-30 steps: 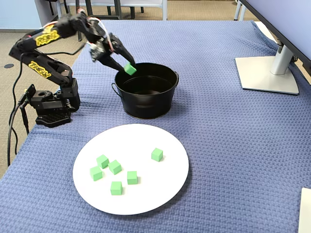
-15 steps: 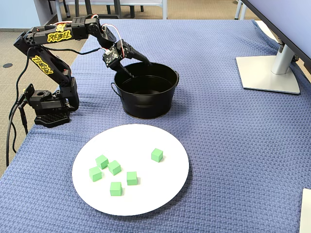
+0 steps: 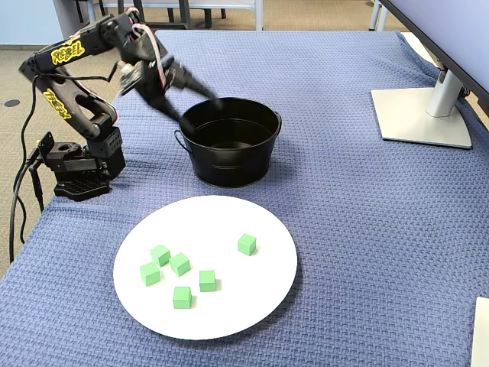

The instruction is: Pick up the green cubes from the white plate and place them in the black recipient

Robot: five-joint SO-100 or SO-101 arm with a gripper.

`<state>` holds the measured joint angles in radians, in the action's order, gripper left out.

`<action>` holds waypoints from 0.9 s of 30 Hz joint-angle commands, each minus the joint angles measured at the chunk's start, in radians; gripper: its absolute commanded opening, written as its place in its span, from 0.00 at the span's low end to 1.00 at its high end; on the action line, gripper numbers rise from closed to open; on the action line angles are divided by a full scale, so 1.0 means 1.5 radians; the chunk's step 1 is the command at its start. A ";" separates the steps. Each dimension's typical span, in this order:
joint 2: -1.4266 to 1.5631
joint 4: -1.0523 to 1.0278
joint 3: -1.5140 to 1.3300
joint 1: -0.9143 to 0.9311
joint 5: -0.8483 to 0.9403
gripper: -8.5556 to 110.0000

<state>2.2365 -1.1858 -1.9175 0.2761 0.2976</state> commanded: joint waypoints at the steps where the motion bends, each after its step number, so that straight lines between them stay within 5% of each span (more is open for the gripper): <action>1: -0.097 0.066 0.017 0.154 0.121 0.31; 20: -0.455 0.221 0.067 0.334 0.719 0.32; 27: -0.516 0.206 0.141 0.352 0.769 0.31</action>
<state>1.4665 -0.8682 -1.8132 0.7823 1.4036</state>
